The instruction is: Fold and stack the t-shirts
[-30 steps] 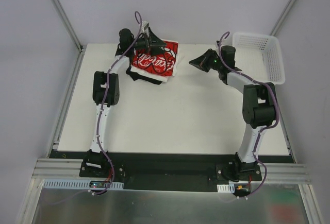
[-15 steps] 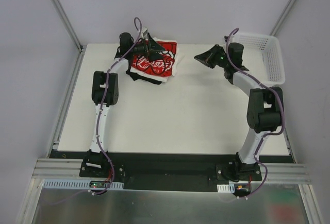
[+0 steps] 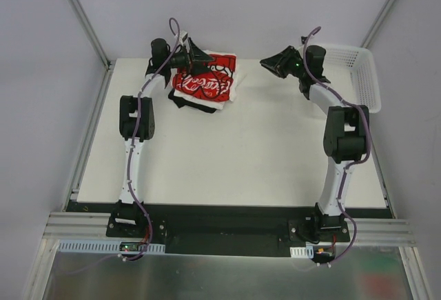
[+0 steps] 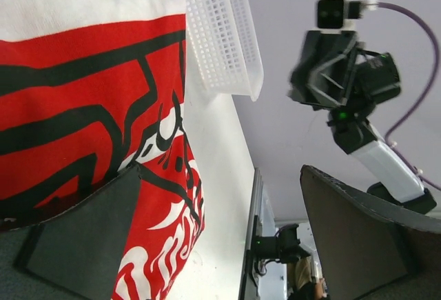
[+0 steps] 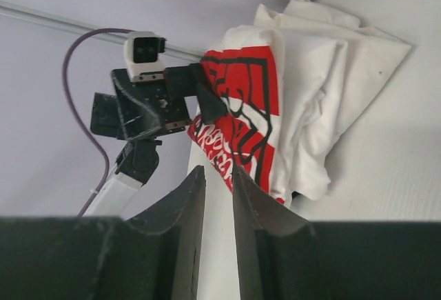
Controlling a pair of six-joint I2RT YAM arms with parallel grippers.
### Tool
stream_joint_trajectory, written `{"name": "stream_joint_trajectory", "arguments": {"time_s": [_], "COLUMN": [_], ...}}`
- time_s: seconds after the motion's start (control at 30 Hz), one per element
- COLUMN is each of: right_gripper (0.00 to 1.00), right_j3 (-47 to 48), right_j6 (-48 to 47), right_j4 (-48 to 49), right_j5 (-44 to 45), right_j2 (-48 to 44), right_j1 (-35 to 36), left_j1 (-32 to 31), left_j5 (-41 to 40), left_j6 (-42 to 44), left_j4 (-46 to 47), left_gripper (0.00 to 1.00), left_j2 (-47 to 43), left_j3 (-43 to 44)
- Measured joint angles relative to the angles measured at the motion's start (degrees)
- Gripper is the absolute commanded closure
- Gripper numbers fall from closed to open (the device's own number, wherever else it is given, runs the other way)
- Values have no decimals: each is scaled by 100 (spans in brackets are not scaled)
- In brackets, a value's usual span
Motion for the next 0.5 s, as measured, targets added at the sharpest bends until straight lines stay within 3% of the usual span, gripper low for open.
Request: {"name": "stream_joint_trajectory", "arguments": {"time_s": [0.2,0.43,0.5], "right_gripper": [59,54,60], "right_j3": [625,1320,1410], "right_j6": [275,538,603], "right_j4": [-103,-157,-153], "right_j5": [-144,-323,-382], "right_j2": [1117,2041,2164], "right_j1": [0,0,0], "left_j1": [85,212,264], "left_j5": [31,223,284], "left_j6": [-111,92,190], "left_j4": [404,393,391], "left_gripper": [1,1,1], "left_j2": [-284,-1139,-1403], "left_j3": [-479,-905,-951]}}
